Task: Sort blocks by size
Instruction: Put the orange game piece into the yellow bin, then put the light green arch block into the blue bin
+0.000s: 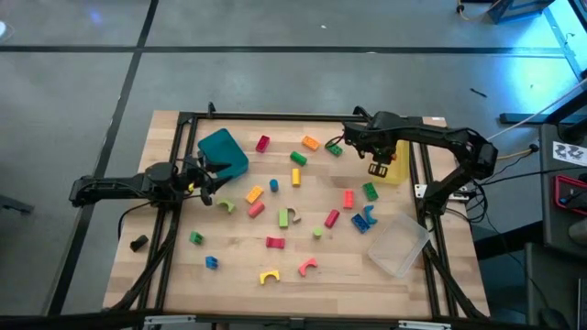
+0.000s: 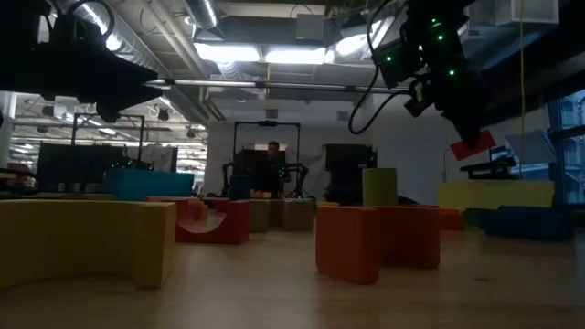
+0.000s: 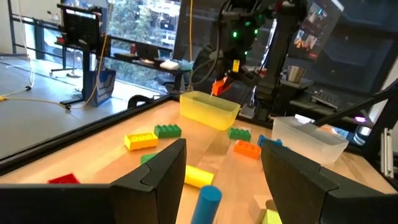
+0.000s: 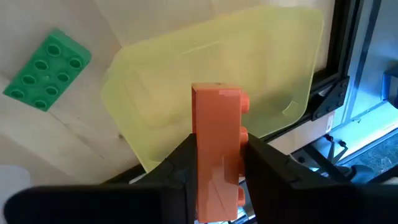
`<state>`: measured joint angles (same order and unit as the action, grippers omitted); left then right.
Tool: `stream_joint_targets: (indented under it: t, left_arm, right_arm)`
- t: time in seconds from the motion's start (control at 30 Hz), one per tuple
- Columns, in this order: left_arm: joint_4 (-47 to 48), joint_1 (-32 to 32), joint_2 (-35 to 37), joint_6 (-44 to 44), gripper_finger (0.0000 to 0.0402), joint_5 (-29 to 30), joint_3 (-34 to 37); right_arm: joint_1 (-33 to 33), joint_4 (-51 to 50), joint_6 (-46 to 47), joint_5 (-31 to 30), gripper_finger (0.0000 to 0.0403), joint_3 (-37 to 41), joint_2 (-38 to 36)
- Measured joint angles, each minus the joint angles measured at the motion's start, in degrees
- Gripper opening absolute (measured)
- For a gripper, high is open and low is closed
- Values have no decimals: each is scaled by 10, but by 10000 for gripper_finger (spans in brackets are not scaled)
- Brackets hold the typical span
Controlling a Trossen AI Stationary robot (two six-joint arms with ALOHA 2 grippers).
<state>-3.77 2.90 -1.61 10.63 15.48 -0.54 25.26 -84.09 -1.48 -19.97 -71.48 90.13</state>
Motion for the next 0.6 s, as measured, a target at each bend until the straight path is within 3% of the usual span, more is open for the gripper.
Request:
stream_joint_targets:
  t: [0.37, 0.6]
  left_arm:
    - [-1, 0, 0, -9, 194, 0, 0]
    - [-18, -1, 0, -20, 194, -1, 0]
  right_arm:
    - [-1, 0, -5, 0, 163, 0, 0]
    - [-1, 4, -2, -6, 176, 0, 0]
